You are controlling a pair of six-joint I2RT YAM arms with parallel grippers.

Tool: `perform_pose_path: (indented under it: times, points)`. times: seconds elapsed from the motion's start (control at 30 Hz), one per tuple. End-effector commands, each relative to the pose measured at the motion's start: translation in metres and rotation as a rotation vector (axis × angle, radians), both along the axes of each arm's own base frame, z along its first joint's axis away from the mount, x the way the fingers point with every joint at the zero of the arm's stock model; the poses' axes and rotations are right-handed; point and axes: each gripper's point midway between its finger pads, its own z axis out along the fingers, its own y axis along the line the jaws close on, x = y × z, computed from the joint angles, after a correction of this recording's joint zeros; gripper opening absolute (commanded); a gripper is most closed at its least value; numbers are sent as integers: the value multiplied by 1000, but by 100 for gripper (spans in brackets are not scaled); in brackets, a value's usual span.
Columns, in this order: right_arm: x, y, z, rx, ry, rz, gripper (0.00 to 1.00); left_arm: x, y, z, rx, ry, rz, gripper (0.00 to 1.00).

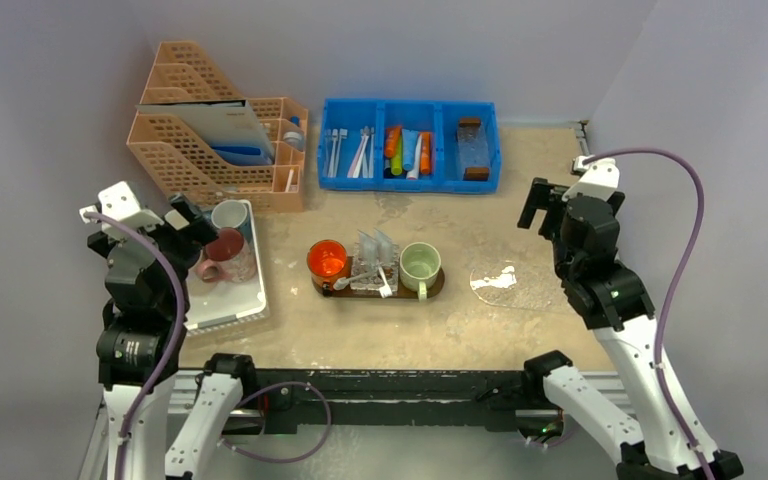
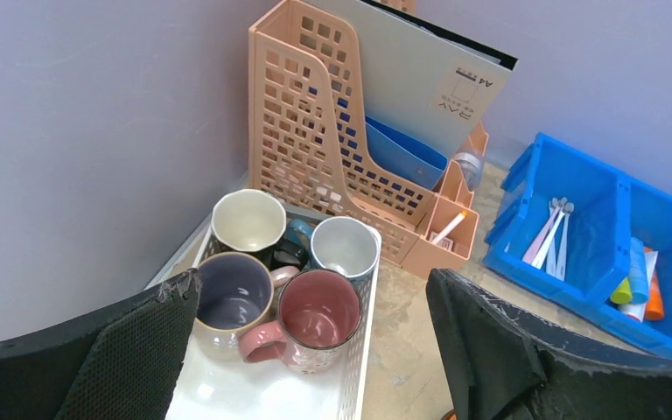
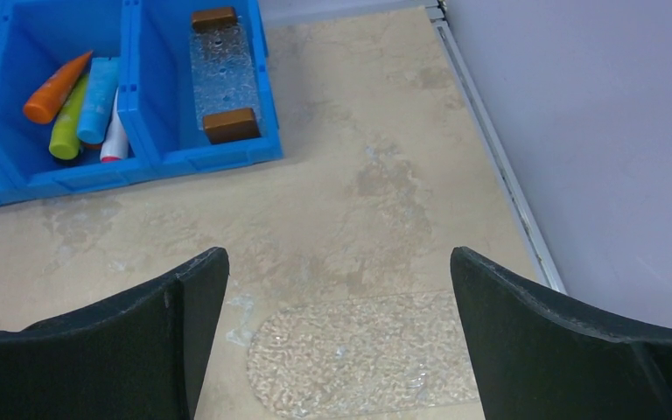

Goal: Prepare toiletry sets of a toothbrush and toothpaste on the tray

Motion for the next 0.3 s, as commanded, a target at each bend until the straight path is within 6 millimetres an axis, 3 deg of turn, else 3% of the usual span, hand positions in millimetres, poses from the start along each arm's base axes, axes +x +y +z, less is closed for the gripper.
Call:
perform_pose_path:
  times: [0.0, 0.27]
  points:
    - [3, -2, 9, 8, -37, -13, 99, -3, 0, 25, 15, -84, -8, 99]
    - [3, 0, 9, 11, -35, -5, 99, -2, -2, 26, 9, -96, -21, 99]
